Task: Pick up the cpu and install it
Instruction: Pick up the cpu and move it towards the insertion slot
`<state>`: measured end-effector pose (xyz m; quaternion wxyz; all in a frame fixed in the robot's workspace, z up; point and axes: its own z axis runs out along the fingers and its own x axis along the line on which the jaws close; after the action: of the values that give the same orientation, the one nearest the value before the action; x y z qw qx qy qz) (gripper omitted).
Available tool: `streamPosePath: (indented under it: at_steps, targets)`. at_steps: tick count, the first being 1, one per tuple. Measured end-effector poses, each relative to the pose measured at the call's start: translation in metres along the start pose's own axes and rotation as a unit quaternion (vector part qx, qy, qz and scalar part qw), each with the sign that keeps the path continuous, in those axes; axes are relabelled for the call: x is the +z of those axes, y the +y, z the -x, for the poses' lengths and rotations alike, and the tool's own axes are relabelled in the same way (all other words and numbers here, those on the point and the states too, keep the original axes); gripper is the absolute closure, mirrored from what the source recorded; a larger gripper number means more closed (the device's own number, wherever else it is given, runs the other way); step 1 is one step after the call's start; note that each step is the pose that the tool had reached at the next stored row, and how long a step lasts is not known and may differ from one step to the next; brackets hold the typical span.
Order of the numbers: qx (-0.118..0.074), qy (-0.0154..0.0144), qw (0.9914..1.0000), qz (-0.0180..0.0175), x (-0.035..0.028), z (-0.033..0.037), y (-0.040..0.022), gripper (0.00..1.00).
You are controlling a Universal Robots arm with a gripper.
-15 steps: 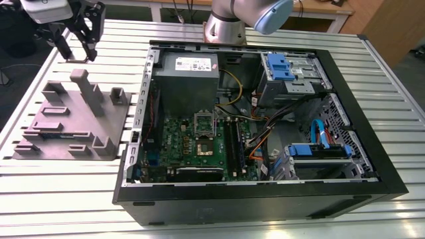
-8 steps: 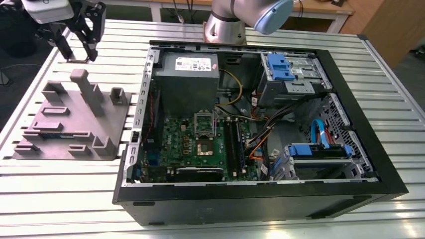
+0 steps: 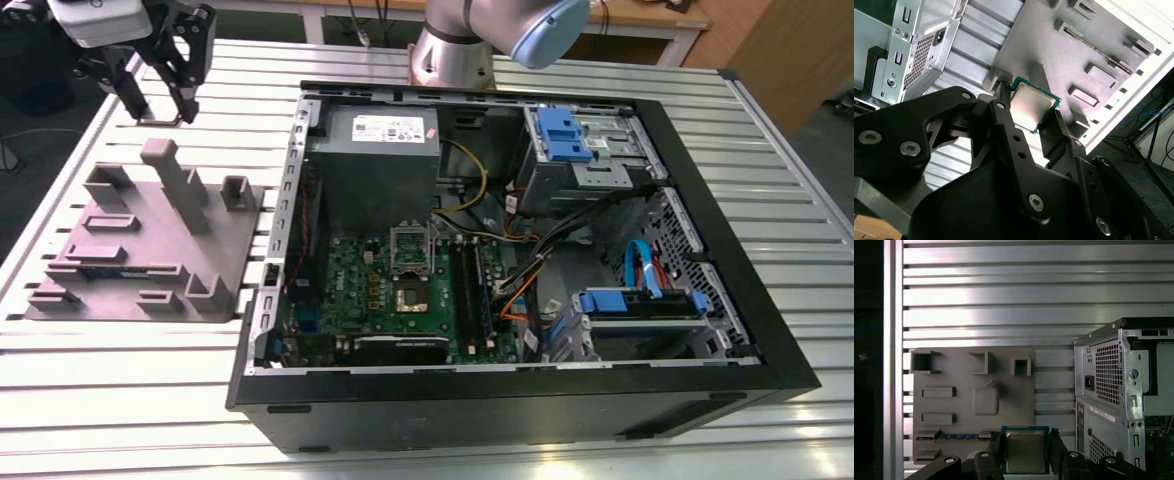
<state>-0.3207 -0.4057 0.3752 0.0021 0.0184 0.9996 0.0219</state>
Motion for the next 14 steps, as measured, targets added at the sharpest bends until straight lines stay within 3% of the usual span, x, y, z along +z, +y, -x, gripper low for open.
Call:
streamPosePath:
  at_steps: [14]
  targets:
    - [0.0,0.0,1.0,0.0,0.0,0.0033,0.0001,0.53]
